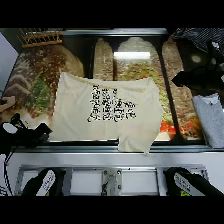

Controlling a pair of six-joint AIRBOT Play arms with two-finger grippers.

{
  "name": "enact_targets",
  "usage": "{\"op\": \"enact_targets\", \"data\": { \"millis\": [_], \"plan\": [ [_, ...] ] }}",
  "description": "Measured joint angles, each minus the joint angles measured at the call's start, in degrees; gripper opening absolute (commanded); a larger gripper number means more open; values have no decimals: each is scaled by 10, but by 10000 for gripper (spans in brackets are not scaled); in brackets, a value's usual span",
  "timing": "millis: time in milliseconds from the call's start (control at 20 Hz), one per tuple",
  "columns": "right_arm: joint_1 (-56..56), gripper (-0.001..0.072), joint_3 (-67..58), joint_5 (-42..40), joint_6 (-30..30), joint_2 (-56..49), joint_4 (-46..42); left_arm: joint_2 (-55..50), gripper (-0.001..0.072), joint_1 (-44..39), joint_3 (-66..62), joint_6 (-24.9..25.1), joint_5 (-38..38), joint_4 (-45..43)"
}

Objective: Fold the clothes and pants, and hang the long-sleeved shirts on hangers.

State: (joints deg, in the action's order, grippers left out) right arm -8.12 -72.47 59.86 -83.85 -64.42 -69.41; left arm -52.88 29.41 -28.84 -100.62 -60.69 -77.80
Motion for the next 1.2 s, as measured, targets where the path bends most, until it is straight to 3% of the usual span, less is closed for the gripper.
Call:
{"op": "enact_targets", "data": {
  "millis": [650, 1050, 1100, 1150, 1200],
  "plan": [
    [1, 439, 10, -15, 1, 5, 2, 16, 657, 5, 61, -29, 59, 43],
    [1, 440, 10, -15, 1, 6, 2, -42, 656, -10, 48, -24, 62, 62],
    [1, 440, 10, -15, 1, 6, 2, -46, 588, -19, 46, -24, 66, 64],
    [1, 439, 10, -15, 1, 6, 2, -52, 422, -30, 45, -25, 74, 65],
    [1, 440, 10, -14, 1, 6, 2, -57, 322, -40, 43, -27, 79, 67]
  ]
}}
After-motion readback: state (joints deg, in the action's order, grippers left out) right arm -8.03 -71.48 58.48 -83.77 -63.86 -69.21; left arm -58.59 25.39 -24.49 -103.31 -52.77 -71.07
